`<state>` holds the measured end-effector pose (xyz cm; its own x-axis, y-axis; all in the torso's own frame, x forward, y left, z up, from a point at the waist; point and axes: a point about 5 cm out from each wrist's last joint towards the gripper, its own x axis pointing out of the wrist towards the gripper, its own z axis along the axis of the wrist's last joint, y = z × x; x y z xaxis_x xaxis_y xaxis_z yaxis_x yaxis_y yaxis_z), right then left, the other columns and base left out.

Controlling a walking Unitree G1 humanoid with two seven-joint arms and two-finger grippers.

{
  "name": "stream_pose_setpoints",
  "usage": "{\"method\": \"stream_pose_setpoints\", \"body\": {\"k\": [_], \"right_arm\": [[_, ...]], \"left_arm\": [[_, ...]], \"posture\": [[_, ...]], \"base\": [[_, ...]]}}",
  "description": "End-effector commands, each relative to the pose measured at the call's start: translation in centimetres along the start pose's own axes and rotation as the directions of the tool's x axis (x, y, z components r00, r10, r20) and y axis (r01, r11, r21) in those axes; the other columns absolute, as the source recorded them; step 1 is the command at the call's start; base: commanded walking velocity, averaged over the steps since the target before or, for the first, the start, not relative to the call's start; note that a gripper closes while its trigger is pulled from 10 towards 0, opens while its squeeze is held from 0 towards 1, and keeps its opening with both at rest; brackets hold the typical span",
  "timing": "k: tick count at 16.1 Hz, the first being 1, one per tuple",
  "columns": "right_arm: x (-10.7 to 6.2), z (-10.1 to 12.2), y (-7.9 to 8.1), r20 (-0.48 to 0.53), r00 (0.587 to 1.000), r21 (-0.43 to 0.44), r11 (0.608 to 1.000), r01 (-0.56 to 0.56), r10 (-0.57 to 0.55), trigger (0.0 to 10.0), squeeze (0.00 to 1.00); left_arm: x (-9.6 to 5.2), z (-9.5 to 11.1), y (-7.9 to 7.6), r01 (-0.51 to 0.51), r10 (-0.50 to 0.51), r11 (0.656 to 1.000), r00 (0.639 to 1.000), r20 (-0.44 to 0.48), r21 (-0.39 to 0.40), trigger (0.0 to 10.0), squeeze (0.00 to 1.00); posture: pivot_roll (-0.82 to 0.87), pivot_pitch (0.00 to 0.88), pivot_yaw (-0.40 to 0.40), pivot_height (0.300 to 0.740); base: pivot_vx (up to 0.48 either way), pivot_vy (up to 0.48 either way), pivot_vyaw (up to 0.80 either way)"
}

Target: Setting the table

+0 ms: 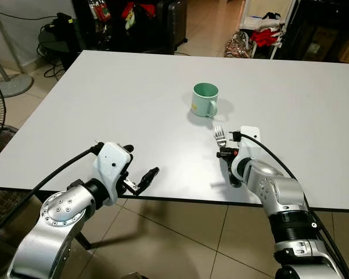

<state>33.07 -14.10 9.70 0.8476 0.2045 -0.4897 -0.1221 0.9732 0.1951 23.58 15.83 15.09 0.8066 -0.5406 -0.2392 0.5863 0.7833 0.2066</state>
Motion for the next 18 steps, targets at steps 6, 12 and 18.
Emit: {"method": "stream_pose_setpoints", "body": {"k": [6,12,18], "right_arm": [[0.22,-0.09,-0.04,-0.058,0.998,0.012,1.0,-0.015,0.016,10.0,0.0],[0.21,-0.73,-0.49,-0.114,0.993,0.008,1.0,-0.01,0.011,10.0,0.21],[0.07,-0.47,-0.6,-0.106,0.994,0.018,1.0,0.001,0.001,10.0,1.0]], "left_arm": [[-0.06,0.24,-0.67,0.054,-0.054,0.999,0.999,0.002,0.002,10.0,0.0],[0.29,0.31,-0.85,0.065,-0.065,0.998,0.998,0.008,0.003,10.0,0.0],[0.41,0.38,-0.67,0.066,-0.066,0.998,0.998,0.012,0.008,10.0,0.0]], "posture": [[-0.08,0.058,0.01,0.74],[-0.08,0.044,0.015,0.74],[-0.08,0.025,0.023,0.74]], "base": [[0.0,0.0,0.0],[0.0,0.0,0.0],[0.0,0.0,0.0]]}}
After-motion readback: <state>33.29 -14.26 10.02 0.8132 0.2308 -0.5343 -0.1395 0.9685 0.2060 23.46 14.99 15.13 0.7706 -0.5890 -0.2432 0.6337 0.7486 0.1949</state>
